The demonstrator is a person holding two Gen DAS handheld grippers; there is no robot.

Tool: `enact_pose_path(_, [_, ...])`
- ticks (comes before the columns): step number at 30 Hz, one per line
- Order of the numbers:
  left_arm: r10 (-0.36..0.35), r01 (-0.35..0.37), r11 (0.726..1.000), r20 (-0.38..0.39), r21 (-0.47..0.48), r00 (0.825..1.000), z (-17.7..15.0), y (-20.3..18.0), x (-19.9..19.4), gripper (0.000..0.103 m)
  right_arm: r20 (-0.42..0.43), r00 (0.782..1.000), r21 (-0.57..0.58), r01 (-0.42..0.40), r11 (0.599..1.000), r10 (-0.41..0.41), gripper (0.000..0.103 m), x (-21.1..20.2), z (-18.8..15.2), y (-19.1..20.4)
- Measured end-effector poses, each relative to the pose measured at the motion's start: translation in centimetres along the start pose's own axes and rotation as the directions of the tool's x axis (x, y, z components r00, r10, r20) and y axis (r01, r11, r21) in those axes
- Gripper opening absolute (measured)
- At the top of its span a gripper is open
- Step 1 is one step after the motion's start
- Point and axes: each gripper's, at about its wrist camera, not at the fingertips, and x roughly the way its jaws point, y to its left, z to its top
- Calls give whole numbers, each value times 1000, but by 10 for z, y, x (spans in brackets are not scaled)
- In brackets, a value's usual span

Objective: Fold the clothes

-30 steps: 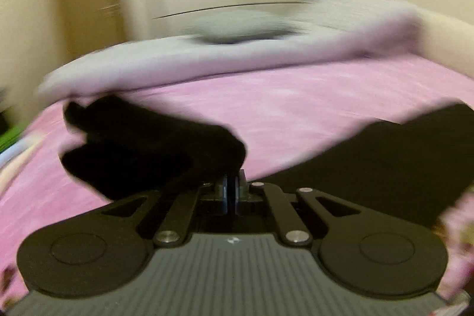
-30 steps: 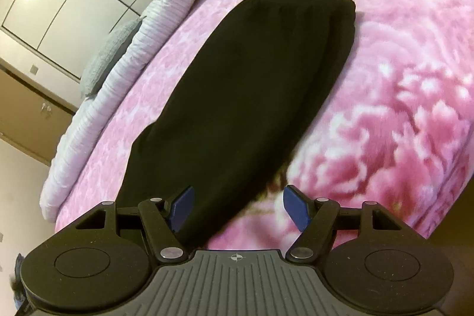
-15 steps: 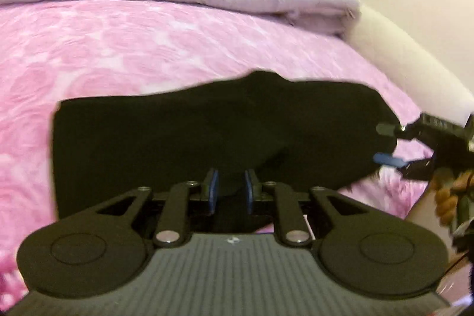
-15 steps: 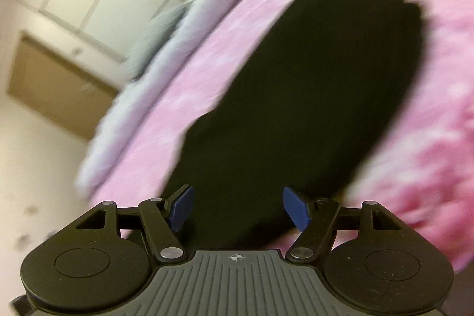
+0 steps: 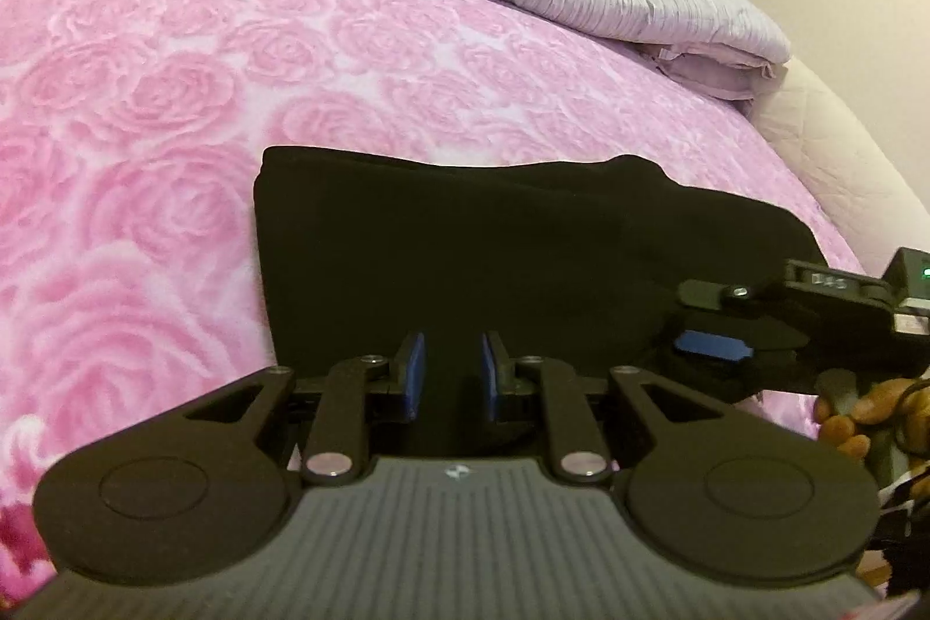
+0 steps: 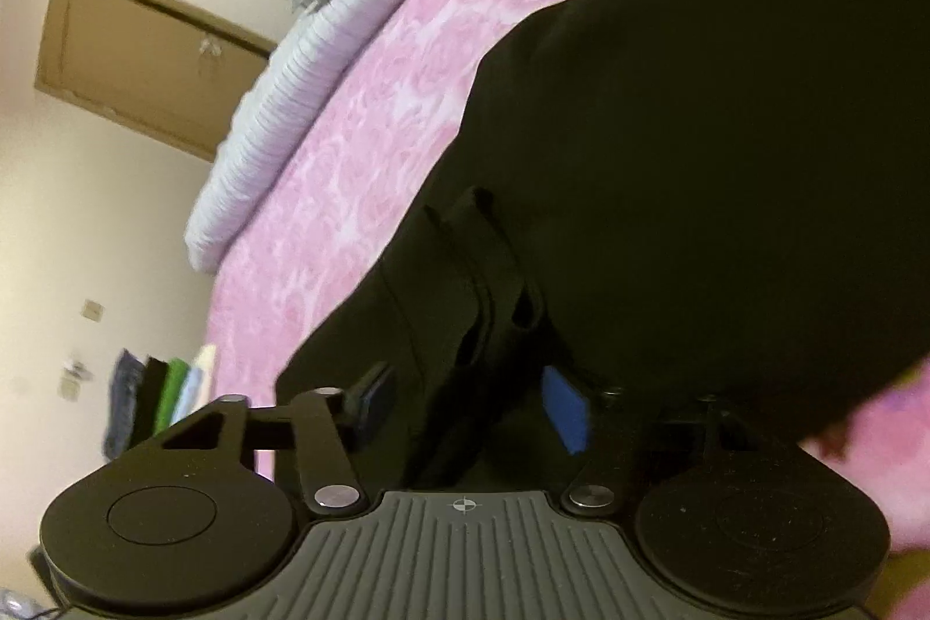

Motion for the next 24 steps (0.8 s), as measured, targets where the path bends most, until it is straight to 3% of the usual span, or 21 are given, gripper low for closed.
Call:
enact_pose_path(2, [-9, 9, 1000, -1, -11, 1000, 1, 3, 2, 15, 2, 1000, -39, 17, 999, -17, 59, 11, -3, 8])
enact_pose_path(3, [-11, 11, 1000, 1, -18, 1000, 2, 5, 3, 15, 11, 1000, -71, 21, 997, -20, 53, 13, -7, 12])
enact_pose_path(4, [-15, 15, 1000, 0, -27, 1000, 3, 7, 5, 15, 20, 999, -108, 28, 994, -26, 21, 18, -10, 15])
enact_pose_path(5, [-21, 21, 999, -2, -35, 1000, 5, 8, 7, 15, 31, 999, -143, 34, 989, -30, 9, 21, -12, 17])
enact_pose_path(8, [-53, 53, 998, 0, -29, 999, 14, 4, 9, 15, 99, 995, -204, 30, 979, -10, 6, 16, -17, 19])
enact_pose_path(10, [-84, 84, 996, 13, -6, 996, 22, -3, 11, 15, 204, 979, -259, 46, 965, 8, 6, -9, -17, 22])
enact_pose_path(13, [-142, 143, 990, 14, -12, 990, 32, -12, 21, 16, 378, 926, -325, 156, 933, -23, 6, -54, -9, 19])
enact_pose_path(15, [-180, 180, 983, -7, -25, 984, 36, -18, 37, 16, 449, 891, -291, 215, 932, -65, 6, -80, 1, 1])
enact_pose_path(18, [-199, 199, 980, -66, -9, 978, 37, -36, 66, 16, 491, 845, -175, 333, 926, -211, 6, -104, 19, -48])
enact_pose_path(21, [-198, 201, 980, -116, 10, 973, 33, -56, 92, 16, 447, 847, -38, 340, 940, -288, 6, -107, 31, -105])
enact_pose_path(23, [-201, 206, 978, -129, 24, 971, 32, -66, 100, 16, 450, 861, 20, 257, 966, -238, 6, -117, 34, -124])
enact_pose_path(24, [-198, 204, 979, -131, 33, 971, 32, -70, 103, 16, 465, 854, -2, 264, 965, -233, 6, -120, 34, -122])
